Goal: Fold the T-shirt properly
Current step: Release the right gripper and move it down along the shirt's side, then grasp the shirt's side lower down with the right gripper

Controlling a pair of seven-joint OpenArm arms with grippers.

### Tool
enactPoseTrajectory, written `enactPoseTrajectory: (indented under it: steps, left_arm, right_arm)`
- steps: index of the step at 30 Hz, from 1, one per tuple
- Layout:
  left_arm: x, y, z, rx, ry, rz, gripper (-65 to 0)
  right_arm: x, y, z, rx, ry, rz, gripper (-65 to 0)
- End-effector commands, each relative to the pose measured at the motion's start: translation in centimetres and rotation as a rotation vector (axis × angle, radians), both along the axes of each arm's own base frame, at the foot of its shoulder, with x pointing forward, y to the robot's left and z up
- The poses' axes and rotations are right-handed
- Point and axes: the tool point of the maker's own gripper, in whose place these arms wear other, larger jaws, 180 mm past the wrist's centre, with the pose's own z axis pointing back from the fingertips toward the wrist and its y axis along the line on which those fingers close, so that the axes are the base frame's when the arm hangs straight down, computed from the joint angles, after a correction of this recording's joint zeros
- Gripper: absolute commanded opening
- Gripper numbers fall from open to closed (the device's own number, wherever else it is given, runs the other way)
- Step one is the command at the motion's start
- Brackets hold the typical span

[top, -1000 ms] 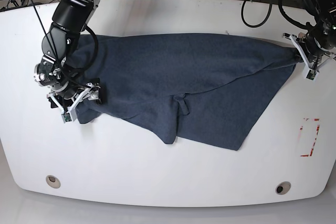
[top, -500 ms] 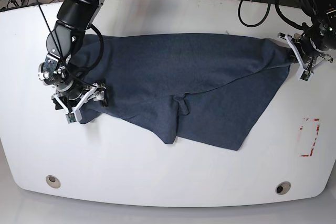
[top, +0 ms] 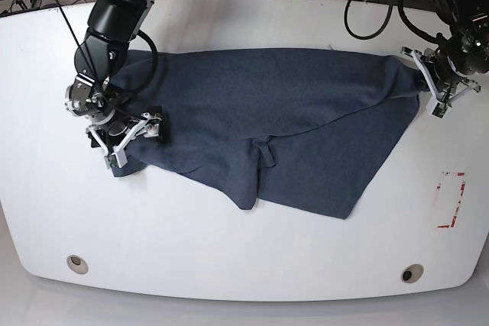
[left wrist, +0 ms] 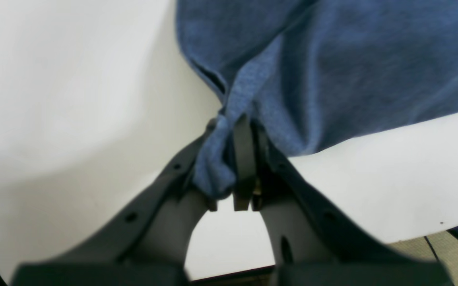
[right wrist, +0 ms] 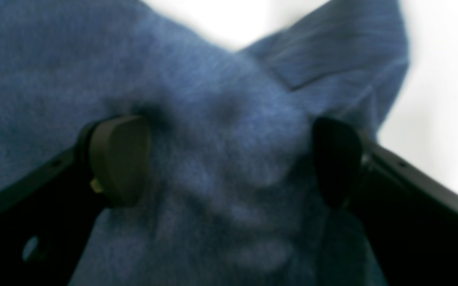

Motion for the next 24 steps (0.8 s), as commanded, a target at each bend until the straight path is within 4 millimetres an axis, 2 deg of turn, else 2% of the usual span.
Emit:
enactPoseTrajectory:
  steps: [1, 4, 13, 16, 21, 24]
  left_arm:
    - [0.77, 0.37, 1.12, 0.014, -0.041, -0.007, -65.0]
    - [0.77, 0.37, 1.12, 0.014, -0.041, -0.007, -65.0]
    - [0.77, 0.37, 1.12, 0.014, -0.041, -0.007, -65.0]
    - [0.77, 0.37, 1.12, 0.014, -0.041, -0.007, -65.0]
    - [0.77, 0.37, 1.12, 0.014, -0.041, -0.007, -65.0]
    - [0.80, 0.15, 1.04, 0.012, -0.038, -0.014, -65.0]
  right_arm:
    - [1.45, -0.45, 1.82, 0.005, -0.070, -0.007, -4.1]
    - [1.39, -0.45, 1.76, 0.005, -0.068, -0.007, -9.4]
    - [1.34, -0.31, 1.68, 0.008, -0.067, -0.007, -41.7]
    - [1.27, -0.35, 1.62, 0.009, -0.065, -0.008, -49.0]
    - [1.23, -0.68, 2.24, -0.005, -0.084, -0.012, -56.8]
    - [0.86, -0.75, 2.59, -0.022, -0.094, -0.007, -56.6]
